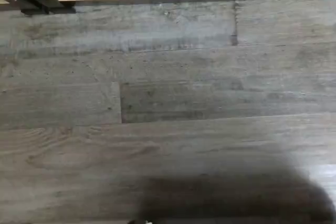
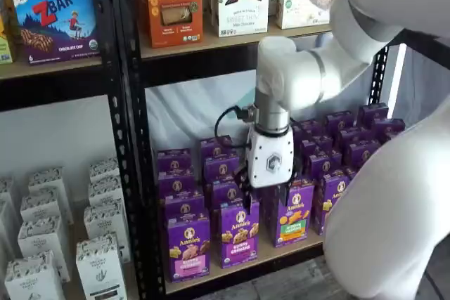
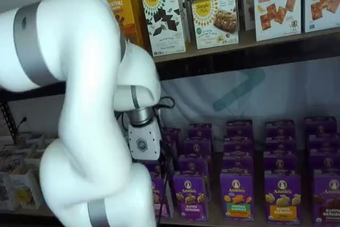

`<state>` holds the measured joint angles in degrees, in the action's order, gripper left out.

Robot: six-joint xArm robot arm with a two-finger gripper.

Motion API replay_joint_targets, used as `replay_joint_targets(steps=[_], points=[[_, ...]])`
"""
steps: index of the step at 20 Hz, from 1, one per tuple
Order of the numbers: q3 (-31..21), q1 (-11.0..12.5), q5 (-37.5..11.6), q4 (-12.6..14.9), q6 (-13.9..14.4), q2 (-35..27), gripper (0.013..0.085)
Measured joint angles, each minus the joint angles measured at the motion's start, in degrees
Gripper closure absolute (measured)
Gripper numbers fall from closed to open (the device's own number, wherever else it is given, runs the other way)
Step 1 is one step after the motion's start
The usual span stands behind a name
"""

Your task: Pick up the purple box with a pink patch in the middle, on the bottom shelf, the first box from the left

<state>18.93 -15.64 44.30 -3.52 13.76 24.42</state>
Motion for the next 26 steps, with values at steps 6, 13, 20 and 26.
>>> replay_joint_targets(steps=[6,13,20,26], points=[[-1.7,-2.1,-9.2,-0.9,0.9,-7.1,0.0130],[-1.7,-5.4,-18.8,-5.1,-0.1,-15.5,0.0130],[1.6,-9.2,-27.1,-10.0,-1.6,-25.1,0.0130],[7.6,-9.9,-29.0,-6.7,2.2,-33.7,0.0130]])
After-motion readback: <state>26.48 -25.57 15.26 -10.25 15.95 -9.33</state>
